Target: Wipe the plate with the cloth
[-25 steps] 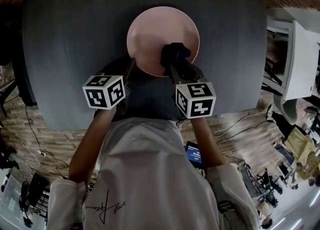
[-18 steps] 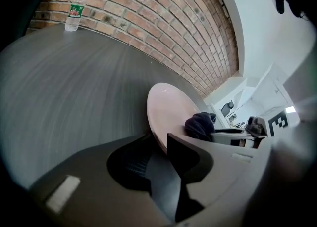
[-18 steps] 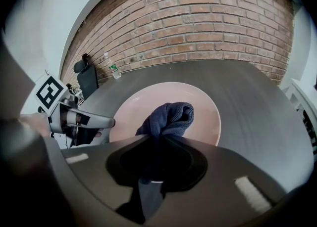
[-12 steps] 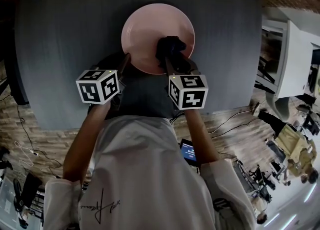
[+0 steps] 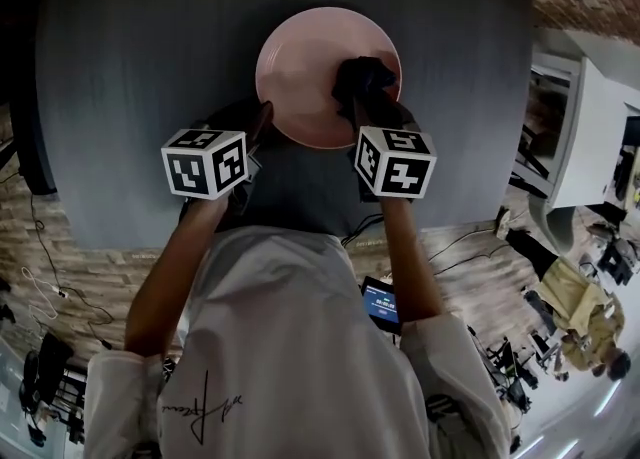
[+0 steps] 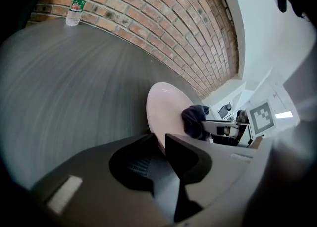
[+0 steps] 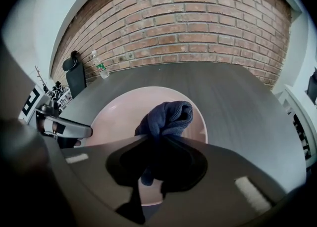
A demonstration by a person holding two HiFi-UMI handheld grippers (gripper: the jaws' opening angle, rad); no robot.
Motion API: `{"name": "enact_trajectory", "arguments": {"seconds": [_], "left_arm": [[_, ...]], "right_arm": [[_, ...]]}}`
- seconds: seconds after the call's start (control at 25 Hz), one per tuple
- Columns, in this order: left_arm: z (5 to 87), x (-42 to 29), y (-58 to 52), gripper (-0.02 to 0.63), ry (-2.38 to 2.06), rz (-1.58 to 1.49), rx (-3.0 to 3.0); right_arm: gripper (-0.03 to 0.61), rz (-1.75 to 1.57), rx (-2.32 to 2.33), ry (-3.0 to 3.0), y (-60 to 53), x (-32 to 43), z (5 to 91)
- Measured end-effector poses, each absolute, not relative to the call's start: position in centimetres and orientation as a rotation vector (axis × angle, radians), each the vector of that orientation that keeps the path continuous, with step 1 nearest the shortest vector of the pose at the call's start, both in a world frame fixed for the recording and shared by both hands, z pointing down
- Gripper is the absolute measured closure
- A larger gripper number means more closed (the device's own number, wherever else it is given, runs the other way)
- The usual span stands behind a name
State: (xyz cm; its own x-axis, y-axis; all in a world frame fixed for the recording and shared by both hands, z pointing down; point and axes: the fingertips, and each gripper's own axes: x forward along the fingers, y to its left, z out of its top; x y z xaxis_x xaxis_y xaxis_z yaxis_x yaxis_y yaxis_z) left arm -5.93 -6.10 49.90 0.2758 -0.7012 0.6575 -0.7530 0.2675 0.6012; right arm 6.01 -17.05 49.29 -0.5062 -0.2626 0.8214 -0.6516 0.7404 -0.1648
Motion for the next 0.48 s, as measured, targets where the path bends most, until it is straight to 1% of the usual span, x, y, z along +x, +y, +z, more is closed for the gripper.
{"name": "enact_trajectory", "arguments": {"seconds": [0.48], "left_arm": [[50.0,-6.3,-6.1,0.529,-1.431,0.068,1.452]], "right_arm": [[0.508,0.539,0.703,-2.101,-20.0,5.2,49.8]]}}
